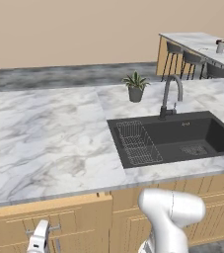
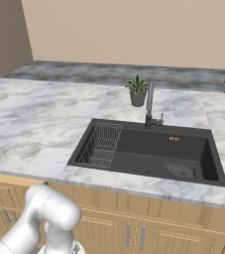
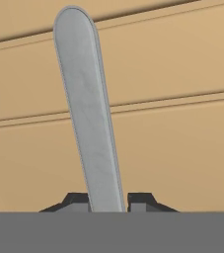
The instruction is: Take the tongs from the drawer on the left and place them on the dining counter next to the tray containing the kebab skewer.
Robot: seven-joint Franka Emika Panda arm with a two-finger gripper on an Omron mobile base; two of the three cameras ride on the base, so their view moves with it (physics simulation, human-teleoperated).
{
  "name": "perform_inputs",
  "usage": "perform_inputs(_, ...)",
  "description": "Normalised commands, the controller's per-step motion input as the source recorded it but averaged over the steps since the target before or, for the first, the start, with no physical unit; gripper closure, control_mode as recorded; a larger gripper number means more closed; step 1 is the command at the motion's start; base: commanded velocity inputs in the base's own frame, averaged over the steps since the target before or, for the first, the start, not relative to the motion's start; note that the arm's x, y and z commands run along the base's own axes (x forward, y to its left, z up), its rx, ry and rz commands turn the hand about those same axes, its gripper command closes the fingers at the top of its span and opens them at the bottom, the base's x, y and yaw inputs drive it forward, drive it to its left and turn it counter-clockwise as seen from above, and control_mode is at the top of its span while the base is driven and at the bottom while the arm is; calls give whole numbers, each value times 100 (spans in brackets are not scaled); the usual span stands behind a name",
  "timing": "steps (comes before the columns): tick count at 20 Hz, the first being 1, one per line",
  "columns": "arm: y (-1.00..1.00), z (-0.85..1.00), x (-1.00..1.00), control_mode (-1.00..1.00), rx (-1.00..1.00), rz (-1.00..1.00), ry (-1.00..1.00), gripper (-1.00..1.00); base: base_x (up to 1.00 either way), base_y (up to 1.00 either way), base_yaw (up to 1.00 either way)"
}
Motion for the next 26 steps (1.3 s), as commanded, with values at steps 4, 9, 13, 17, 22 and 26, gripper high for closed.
perform_inputs(4, 0, 0, -19, -100, 0, 0, 0, 100, 0, 0, 0)
perform_inputs(9, 0, 0, -26, -100, 0, 0, 0, 100, 0, 0, 0)
perform_inputs(13, 0, 0, -33, -100, 0, 0, 0, 100, 0, 0, 0)
perform_inputs(17, 0, 0, -32, -100, 0, 0, 0, 100, 0, 0, 0)
perform_inputs(22, 0, 0, -30, -100, 0, 0, 0, 100, 0, 0, 0)
perform_inputs(26, 0, 0, -34, -100, 0, 0, 0, 100, 0, 0, 0)
